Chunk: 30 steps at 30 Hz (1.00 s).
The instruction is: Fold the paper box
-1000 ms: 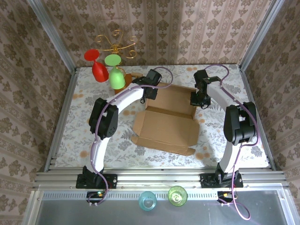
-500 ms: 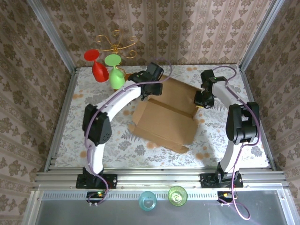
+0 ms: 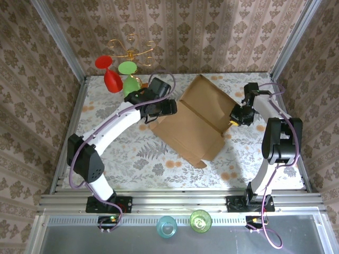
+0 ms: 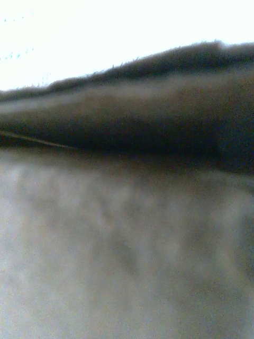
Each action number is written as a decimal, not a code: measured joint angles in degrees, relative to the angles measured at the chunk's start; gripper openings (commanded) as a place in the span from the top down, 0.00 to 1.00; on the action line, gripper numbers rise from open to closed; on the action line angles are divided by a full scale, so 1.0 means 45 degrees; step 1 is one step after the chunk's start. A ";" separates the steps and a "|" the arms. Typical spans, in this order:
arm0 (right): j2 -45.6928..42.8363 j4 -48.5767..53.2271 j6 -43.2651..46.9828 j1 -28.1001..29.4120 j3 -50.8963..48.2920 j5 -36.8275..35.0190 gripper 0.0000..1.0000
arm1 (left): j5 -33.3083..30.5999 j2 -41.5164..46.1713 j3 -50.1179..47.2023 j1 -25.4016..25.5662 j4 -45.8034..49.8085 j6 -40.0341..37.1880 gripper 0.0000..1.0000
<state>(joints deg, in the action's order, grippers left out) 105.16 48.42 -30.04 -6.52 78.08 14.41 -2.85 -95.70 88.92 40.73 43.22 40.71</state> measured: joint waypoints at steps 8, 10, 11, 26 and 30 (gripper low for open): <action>0.0000 0.0010 -0.0680 -0.0913 -0.0442 0.1122 1.00 | 0.1030 0.1894 -0.4041 0.0000 -0.1569 0.1054 0.23; 0.0000 0.0010 -0.0714 -0.0952 -0.0442 0.1248 1.00 | 0.1379 0.2127 -0.5008 -0.0024 -0.2662 0.1384 0.24; 0.0000 0.0010 -0.0714 -0.0971 -0.0442 0.1277 1.00 | 0.1545 0.2132 -0.5396 -0.0039 -0.3167 0.1554 0.24; 0.0000 0.0165 -0.0714 -0.1137 -0.0583 0.1690 1.00 | 0.2171 0.1297 -0.8675 -0.0068 -0.8952 0.3060 0.24; 0.0000 0.0253 -0.0714 -0.1137 -0.0583 0.1768 1.00 | 0.2161 0.1195 -0.9194 -0.0068 -1.0074 0.3351 0.26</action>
<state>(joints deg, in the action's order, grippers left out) 105.16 49.56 -33.26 -11.64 75.46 22.37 6.87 -90.32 47.55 40.42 -2.11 55.79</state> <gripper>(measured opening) 0.080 0.749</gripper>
